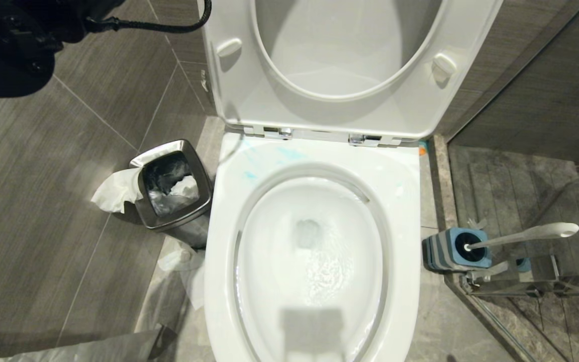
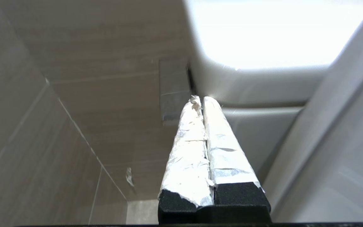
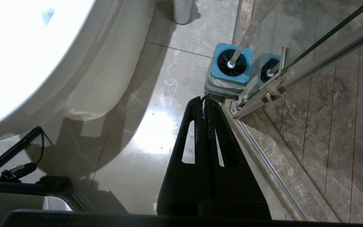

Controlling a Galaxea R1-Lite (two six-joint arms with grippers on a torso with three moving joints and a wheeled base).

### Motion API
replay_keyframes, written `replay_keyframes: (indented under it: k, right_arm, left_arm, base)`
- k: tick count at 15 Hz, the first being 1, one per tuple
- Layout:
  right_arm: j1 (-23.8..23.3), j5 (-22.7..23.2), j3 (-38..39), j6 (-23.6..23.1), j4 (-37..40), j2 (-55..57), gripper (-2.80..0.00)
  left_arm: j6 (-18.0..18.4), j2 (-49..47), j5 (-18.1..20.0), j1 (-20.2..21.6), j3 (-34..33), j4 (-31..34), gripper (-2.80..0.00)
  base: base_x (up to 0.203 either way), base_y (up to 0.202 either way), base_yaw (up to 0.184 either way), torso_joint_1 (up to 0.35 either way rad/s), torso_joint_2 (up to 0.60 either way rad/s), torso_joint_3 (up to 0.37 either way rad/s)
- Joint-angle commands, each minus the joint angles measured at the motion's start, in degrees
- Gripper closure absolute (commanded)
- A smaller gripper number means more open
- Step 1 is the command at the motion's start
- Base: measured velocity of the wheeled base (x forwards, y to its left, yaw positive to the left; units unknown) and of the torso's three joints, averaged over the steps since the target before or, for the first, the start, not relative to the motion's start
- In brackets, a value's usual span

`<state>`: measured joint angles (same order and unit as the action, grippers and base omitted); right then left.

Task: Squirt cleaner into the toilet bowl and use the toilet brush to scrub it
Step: Flush the toilet

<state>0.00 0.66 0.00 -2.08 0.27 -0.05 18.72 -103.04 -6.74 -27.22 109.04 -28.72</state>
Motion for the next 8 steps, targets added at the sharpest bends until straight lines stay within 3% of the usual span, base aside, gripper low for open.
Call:
replay_keyframes:
  k: [1, 8]
  right_arm:
    - [0.0, 0.0, -0.1, 0.0, 0.0, 0.0, 0.0]
    - [0.0, 0.0, 0.0, 0.0, 0.0, 0.0, 0.0]
  left_arm:
    - [1.4, 4.4, -0.3, 0.1, 0.0, 1.0, 0.0]
    - [0.6, 13.0, 0.3, 0.0, -3.1, 8.2, 0.0]
  base:
    - [0.0, 0.0, 0.0, 0.0, 0.0, 0.0]
    - [0.0, 0.0, 0.0, 0.0, 0.0, 0.0]
